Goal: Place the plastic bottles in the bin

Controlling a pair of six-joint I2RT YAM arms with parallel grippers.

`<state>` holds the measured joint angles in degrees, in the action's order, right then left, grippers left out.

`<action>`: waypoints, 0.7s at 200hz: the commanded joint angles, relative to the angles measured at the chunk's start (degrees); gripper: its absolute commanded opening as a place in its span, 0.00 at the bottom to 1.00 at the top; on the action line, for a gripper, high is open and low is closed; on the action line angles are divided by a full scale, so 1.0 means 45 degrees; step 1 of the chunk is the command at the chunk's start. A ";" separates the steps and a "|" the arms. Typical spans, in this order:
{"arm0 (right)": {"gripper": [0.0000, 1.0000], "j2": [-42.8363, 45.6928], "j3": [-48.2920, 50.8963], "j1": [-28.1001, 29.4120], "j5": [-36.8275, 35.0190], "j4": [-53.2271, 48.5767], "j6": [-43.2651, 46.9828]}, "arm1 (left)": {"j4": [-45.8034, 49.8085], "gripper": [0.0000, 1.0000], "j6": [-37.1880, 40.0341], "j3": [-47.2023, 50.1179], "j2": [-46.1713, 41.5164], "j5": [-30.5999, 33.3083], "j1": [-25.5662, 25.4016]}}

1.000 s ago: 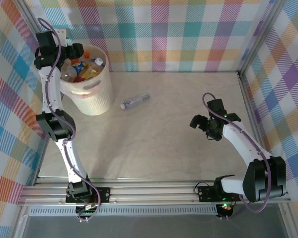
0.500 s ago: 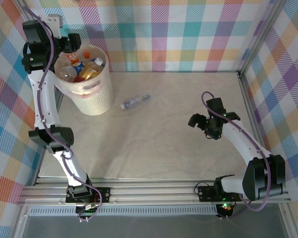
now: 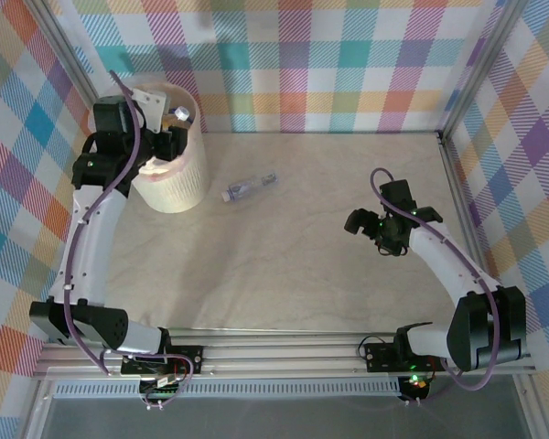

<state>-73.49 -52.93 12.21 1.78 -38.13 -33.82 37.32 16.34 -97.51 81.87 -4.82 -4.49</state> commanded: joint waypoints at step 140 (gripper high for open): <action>1.00 0.0960 0.0170 0.0080 0.0356 0.0232 -0.0001 | 0.0639 0.52 -0.0606 -0.2187 0.2167 0.1306 -0.0929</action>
<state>-70.63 -52.18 12.25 2.68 -37.30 -33.87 37.69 15.29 -105.25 95.26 2.61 -5.98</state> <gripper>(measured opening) 0.997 0.502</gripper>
